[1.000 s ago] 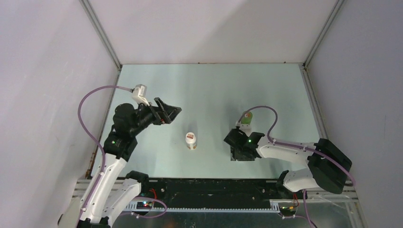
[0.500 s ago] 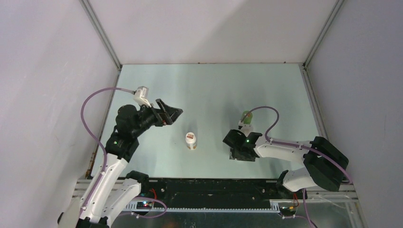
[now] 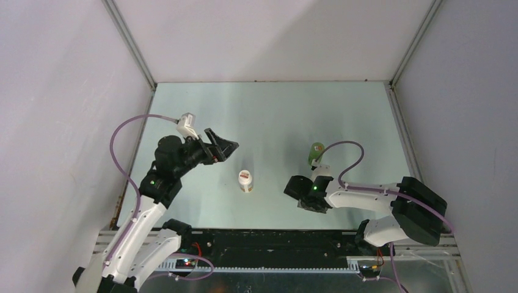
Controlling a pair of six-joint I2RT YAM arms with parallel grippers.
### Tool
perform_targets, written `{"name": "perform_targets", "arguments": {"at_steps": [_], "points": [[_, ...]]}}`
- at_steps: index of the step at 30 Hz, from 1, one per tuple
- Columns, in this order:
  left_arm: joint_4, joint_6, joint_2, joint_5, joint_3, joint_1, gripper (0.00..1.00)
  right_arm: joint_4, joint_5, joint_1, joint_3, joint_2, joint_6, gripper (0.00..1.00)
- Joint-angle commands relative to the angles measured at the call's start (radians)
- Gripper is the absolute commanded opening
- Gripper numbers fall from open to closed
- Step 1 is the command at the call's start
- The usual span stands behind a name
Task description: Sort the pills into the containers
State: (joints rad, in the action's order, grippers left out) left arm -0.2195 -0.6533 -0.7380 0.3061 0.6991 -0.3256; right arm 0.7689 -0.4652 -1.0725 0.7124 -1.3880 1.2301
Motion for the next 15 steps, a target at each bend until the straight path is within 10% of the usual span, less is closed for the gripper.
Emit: {"name": "perform_targets", "arguments": {"at_steps": [1,15], "points": [[0.037,-0.017,-0.008,-0.032,-0.005,-0.028,0.99,-0.014,-0.088,-0.007,-0.016,0.028,0.020,0.53],[0.077,-0.039,-0.054,-0.050,-0.017,-0.106,0.99,-0.191,-0.059,-0.008,-0.038,0.113,-0.209,0.46]]}}
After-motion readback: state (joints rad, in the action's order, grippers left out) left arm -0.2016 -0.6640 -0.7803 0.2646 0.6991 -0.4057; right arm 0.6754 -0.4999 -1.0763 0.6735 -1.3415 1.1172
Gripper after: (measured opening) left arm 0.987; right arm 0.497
